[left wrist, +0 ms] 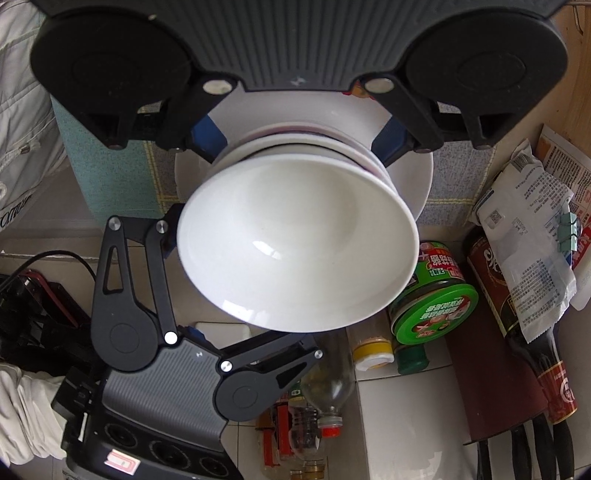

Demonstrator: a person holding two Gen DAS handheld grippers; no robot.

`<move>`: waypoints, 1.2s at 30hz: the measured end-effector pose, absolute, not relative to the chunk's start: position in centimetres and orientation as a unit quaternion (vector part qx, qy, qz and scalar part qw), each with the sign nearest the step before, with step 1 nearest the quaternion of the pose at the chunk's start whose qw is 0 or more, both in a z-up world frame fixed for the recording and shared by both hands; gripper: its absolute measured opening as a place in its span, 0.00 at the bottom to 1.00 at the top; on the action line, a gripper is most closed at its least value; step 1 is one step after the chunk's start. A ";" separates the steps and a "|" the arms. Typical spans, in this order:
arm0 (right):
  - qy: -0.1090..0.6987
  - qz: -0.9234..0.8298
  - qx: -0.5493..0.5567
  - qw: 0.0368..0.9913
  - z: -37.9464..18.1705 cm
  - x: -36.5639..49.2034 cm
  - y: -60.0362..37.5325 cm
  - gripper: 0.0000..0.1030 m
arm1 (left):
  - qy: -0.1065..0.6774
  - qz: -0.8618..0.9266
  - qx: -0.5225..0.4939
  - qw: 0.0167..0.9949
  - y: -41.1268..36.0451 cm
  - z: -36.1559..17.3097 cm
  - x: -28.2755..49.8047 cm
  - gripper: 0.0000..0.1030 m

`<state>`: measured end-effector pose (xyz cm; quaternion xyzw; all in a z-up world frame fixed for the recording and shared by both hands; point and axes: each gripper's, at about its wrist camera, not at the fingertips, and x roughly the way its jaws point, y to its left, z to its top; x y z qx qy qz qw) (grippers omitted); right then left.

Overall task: Organize plates and bowls
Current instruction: 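Lower the bowl stack onto the white plates and open both tools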

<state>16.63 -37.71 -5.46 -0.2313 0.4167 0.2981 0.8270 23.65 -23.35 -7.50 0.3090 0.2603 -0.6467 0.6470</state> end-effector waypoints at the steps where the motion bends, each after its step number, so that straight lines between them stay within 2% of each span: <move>1: 0.417 0.297 -0.231 0.827 -5.6 16.7 -37.9 0.89 | 0.261 -0.647 0.309 0.647 -23.4 -7.6 23.7 0.82; 21: 0.416 0.290 -0.238 0.829 -5.9 17.2 -38.2 0.90 | 0.263 -0.646 0.290 0.655 -23.5 -8.0 24.3 0.82; 29: 0.416 0.281 -0.234 0.832 -6.2 17.3 -38.1 0.96 | 0.267 -0.638 0.279 0.666 -23.4 -8.0 24.3 0.83; 31: 0.415 0.281 -0.230 0.834 -6.2 17.2 -38.0 1.00 | 0.260 -0.636 0.280 0.670 -23.3 -8.0 24.0 0.84; 36: 0.412 0.270 -0.240 0.836 -6.2 16.8 -37.8 1.00 | 0.236 -0.622 0.286 0.689 -22.6 -7.8 22.8 0.92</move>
